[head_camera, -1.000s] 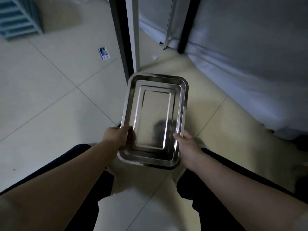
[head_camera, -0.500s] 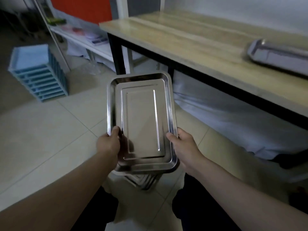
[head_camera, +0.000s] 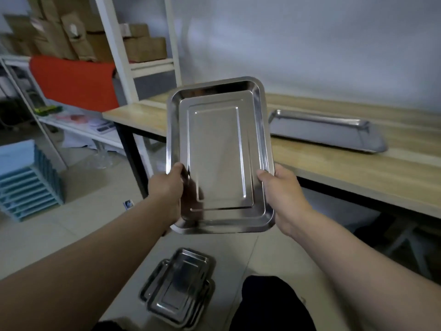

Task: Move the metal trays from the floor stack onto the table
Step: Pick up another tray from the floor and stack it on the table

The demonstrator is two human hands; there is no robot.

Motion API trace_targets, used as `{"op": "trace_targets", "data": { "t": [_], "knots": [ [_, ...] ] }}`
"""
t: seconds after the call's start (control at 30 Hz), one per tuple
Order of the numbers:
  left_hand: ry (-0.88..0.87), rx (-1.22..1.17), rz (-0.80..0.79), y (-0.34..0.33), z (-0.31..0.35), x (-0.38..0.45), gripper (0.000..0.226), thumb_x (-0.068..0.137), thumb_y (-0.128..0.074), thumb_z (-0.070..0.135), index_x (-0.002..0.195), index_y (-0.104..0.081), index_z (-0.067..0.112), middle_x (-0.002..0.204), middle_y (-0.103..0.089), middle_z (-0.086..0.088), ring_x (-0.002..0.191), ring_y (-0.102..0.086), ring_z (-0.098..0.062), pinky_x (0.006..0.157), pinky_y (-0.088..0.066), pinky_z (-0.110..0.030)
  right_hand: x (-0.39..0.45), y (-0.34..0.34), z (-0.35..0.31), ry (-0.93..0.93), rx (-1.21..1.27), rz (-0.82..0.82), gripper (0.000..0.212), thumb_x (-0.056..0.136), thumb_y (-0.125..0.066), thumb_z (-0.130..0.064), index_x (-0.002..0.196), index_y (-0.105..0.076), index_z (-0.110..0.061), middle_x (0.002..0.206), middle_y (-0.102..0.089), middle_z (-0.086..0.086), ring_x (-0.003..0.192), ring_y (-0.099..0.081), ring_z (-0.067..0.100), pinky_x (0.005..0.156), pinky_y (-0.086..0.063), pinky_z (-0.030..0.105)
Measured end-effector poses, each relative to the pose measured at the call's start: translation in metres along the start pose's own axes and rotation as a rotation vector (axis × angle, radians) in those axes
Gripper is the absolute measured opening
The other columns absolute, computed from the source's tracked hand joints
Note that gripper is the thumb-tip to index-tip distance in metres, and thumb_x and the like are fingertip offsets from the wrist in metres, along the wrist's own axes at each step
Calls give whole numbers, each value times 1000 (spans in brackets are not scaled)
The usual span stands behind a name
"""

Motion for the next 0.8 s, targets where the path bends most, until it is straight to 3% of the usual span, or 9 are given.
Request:
{"op": "trace_targets", "data": {
  "t": [0.1, 0.2, 0.23, 0.37, 0.47, 0.53, 0.67, 0.73, 0.8],
  "knots": [
    [-44, 76, -108, -40, 24, -20, 23, 82, -57, 12, 90, -66, -7, 68, -68, -21, 61, -68, -33, 63, -62, -42, 10, 40, -18, -9, 7, 116, 17, 96, -49, -18, 102, -59, -5, 93, -65, 13, 88, -64, 38, 89, -54, 49],
    [-91, 178, -212, -79, 38, -26, 24, 88, -48, 1, 69, -61, -6, 41, -61, -13, 38, -64, -23, 47, -59, -30, 20, 78, -32, 15, 52, 208, 17, 98, -45, -11, 104, -61, -12, 104, -69, 9, 96, -65, 25, 75, -54, 32],
    [-126, 211, -234, -91, 41, -23, 26, 88, -47, -2, 65, -60, -5, 41, -61, -12, 38, -64, -21, 42, -57, -27, 24, 88, -37, 24, 80, 235, 21, 98, -44, -8, 108, -62, -13, 103, -70, 9, 94, -66, 25, 72, -54, 32],
    [-244, 291, -317, -141, 48, -20, 11, 85, -54, 3, 83, -63, 8, 93, -68, -22, 91, -69, -38, 83, -58, -51, 48, 124, -51, 63, 90, 363, 38, 90, -39, 2, 116, -62, -13, 100, -69, 11, 85, -63, 29, 82, -54, 43],
    [-266, 327, -328, -168, 50, -19, 21, 89, -47, -6, 80, -64, 2, 78, -62, -17, 76, -62, -33, 80, -57, -43, 65, 146, -61, 48, 86, 423, 47, 88, -36, 4, 122, -61, -18, 102, -69, 11, 88, -63, 29, 87, -53, 43],
    [-269, 349, -368, -182, 50, -20, 25, 89, -43, -11, 93, -66, -4, 74, -61, -13, 67, -62, -27, 69, -60, -35, 74, 158, -66, 30, 57, 441, 45, 91, -35, 5, 120, -61, -17, 101, -68, 9, 89, -63, 27, 88, -55, 42],
    [-270, 351, -368, -203, 56, -16, 33, 88, -47, -14, 116, -62, -5, 87, -62, -11, 66, -59, -19, 46, -54, -18, 95, 179, -75, 3, -27, 487, 34, 93, -37, 4, 104, -66, -9, 91, -65, 8, 74, -57, 22, 62, -48, 31],
    [-272, 346, -335, -212, 59, -12, 31, 89, -50, -11, 115, -61, -1, 92, -59, -11, 71, -57, -21, 53, -52, -21, 107, 186, -77, 11, -88, 514, 33, 91, -38, 4, 96, -68, -8, 93, -68, 12, 74, -59, 25, 56, -45, 28],
    [-282, 375, -298, -221, 60, -4, 33, 89, -54, -7, 120, -61, 3, 98, -60, -9, 82, -58, -25, 73, -56, -31, 116, 192, -78, 4, -143, 515, 31, 91, -39, 4, 94, -67, -10, 91, -67, 11, 78, -62, 27, 60, -50, 32]
  ]
}}
Point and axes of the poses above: each hand's wrist, its own x-axis towards the middle knuckle, its own y-axis out of the back of the hand, z = x × y, the point moved 4 cm from there along x, towards the middle knuckle
